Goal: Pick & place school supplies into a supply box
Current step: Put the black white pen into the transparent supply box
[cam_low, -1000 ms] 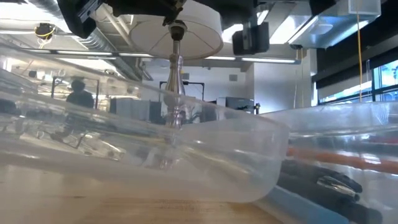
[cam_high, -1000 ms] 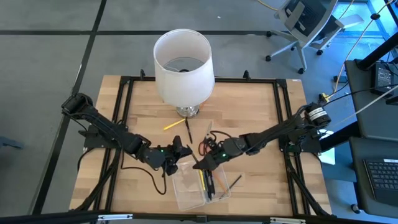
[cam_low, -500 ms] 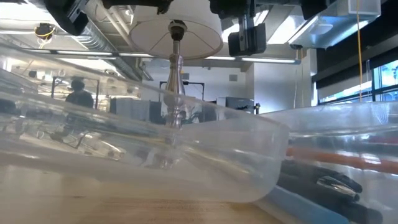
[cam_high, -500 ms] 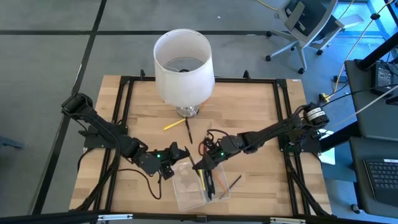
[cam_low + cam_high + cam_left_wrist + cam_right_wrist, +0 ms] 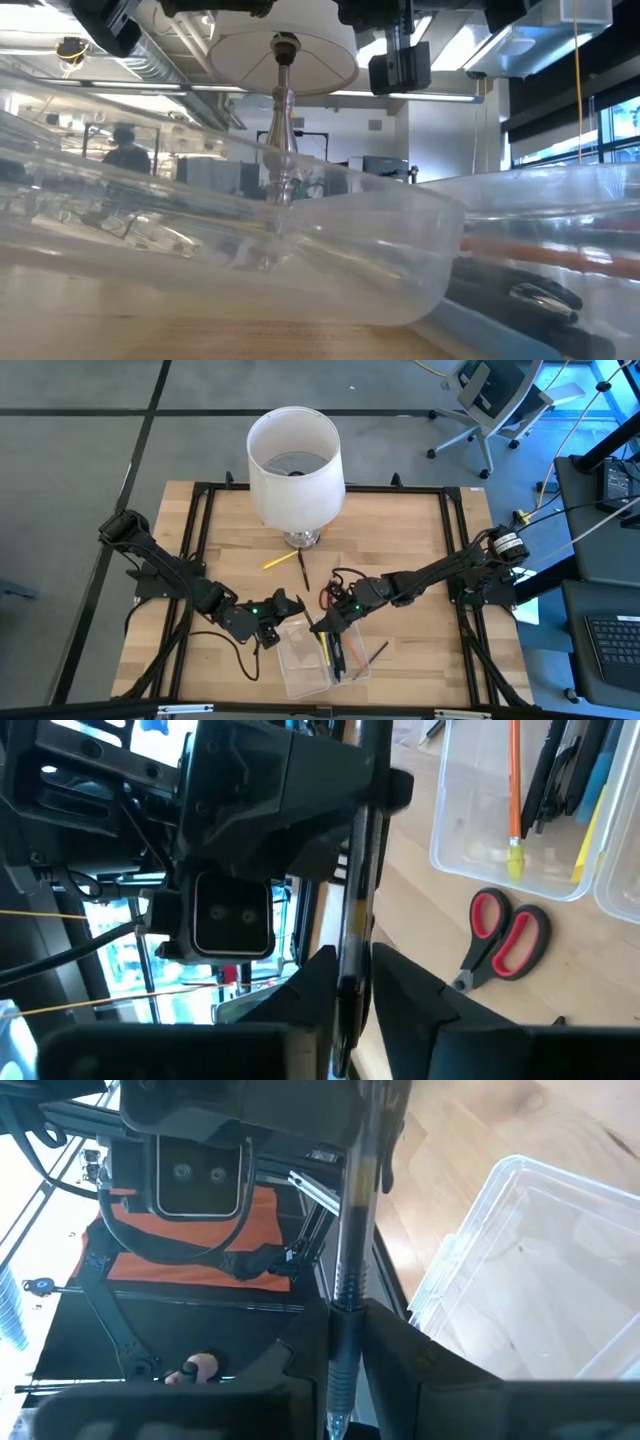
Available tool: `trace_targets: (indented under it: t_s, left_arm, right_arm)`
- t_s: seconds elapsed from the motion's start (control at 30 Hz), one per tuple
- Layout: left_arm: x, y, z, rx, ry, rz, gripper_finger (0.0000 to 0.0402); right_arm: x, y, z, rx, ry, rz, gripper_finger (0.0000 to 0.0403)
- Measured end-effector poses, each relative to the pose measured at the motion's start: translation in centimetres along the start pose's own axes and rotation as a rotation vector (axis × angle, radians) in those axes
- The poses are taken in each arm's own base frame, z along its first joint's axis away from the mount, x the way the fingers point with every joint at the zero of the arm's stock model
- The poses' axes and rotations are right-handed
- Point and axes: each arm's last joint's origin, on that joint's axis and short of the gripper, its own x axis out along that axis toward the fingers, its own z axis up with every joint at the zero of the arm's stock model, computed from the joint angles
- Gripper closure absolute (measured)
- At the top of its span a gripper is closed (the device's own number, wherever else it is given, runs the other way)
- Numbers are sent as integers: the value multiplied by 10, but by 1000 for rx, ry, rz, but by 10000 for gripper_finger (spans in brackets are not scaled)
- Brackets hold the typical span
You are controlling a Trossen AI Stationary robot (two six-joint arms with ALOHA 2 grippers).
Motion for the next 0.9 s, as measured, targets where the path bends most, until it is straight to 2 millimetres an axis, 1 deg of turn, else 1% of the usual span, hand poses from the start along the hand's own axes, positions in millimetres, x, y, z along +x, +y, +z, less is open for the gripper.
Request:
trace_targets:
  t_s: [0.2, 0.33, 0.43, 0.63, 0.73, 0.9]
  left_arm:
    - [-3, -1, 2, -26, 2, 6, 305]
    - [-9, -3, 6, -99, 43, 42, 295]
    - [-16, -4, 10, -167, 98, 93, 293]
    - [-29, -7, 15, -411, 205, 236, 297]
    - [-33, -8, 17, -591, 200, 283, 296]
    - [-33, -8, 17, -840, 154, 294, 296]
  right_arm:
    - [0, 0, -1, -20, 11, 4, 346]
    - [0, -1, 0, -25, 18, -6, 346]
    - [-1, -8, 1, -17, 44, -66, 346]
    - [-3, -22, -4, 38, 110, -207, 346]
    - [-4, -25, -14, 80, 140, -267, 346]
    - [-6, -30, -40, 171, 179, -395, 346]
